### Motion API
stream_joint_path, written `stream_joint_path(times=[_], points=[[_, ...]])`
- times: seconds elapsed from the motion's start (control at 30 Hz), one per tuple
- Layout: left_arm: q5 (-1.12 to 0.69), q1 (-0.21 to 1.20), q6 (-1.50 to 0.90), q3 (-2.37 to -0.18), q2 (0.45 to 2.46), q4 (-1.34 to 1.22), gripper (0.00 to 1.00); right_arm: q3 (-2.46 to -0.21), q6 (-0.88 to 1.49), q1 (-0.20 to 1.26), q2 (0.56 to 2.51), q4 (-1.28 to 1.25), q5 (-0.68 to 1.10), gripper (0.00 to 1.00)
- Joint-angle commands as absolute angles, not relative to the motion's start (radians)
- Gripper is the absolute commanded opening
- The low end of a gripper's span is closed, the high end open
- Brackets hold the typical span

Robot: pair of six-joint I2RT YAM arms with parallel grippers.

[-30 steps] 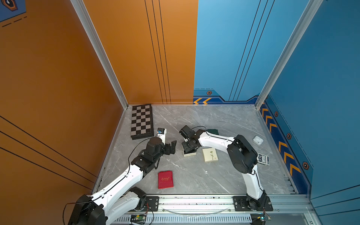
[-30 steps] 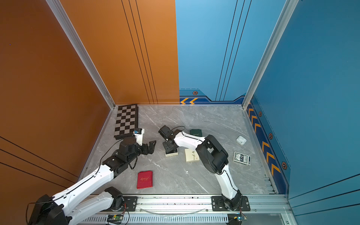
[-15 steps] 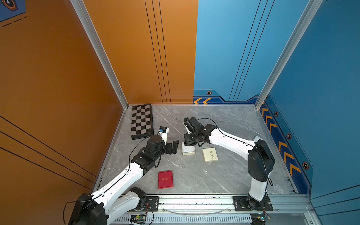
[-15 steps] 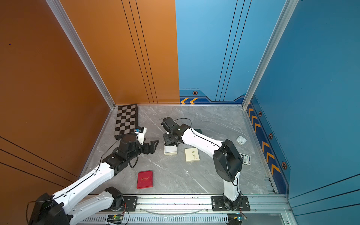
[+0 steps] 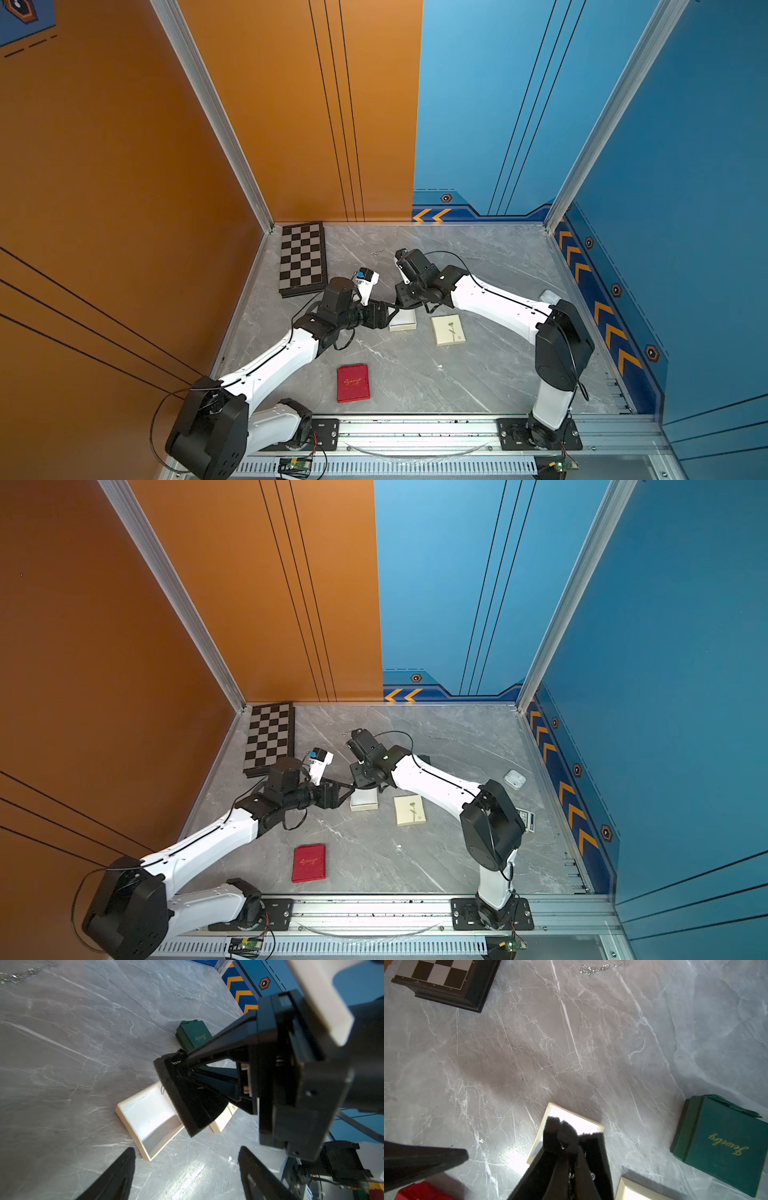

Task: Take the necklace out of the lift-off lid jewelry box
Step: Take out the inner lining from the jewelry box.

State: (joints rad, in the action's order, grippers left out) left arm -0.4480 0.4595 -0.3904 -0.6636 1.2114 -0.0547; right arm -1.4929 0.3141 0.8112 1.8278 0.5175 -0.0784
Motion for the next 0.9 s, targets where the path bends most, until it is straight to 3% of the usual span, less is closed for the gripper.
stream_joint_path(times=[0.0, 0.1, 0.47, 0.6, 0.67, 0.87], points=[[-0.551, 0.451, -0.415, -0.697, 1.240, -0.114, 0.73, -1.464, 0.328, 0.807, 1.768, 0.472, -0.055, 0.06], [-0.558, 0.448, -0.426, -0.699, 1.265, -0.134, 0.68, -1.451, 0.333, 0.808, 1.751, 0.455, -0.032, 0.05], [-0.582, 0.446, -0.452, -0.708, 1.304, -0.195, 0.66, -1.402, 0.347, 0.823, 1.703, 0.407, 0.014, 0.06], [-0.596, 0.446, -0.456, -0.706, 1.305, -0.210, 0.60, -1.390, 0.353, 0.825, 1.700, 0.384, 0.042, 0.06], [-0.601, 0.446, -0.458, -0.705, 1.307, -0.219, 0.51, -1.383, 0.358, 0.826, 1.699, 0.371, 0.060, 0.05], [-0.611, 0.444, -0.459, -0.699, 1.314, -0.225, 0.11, -1.368, 0.375, 0.826, 1.689, 0.342, 0.093, 0.06]])
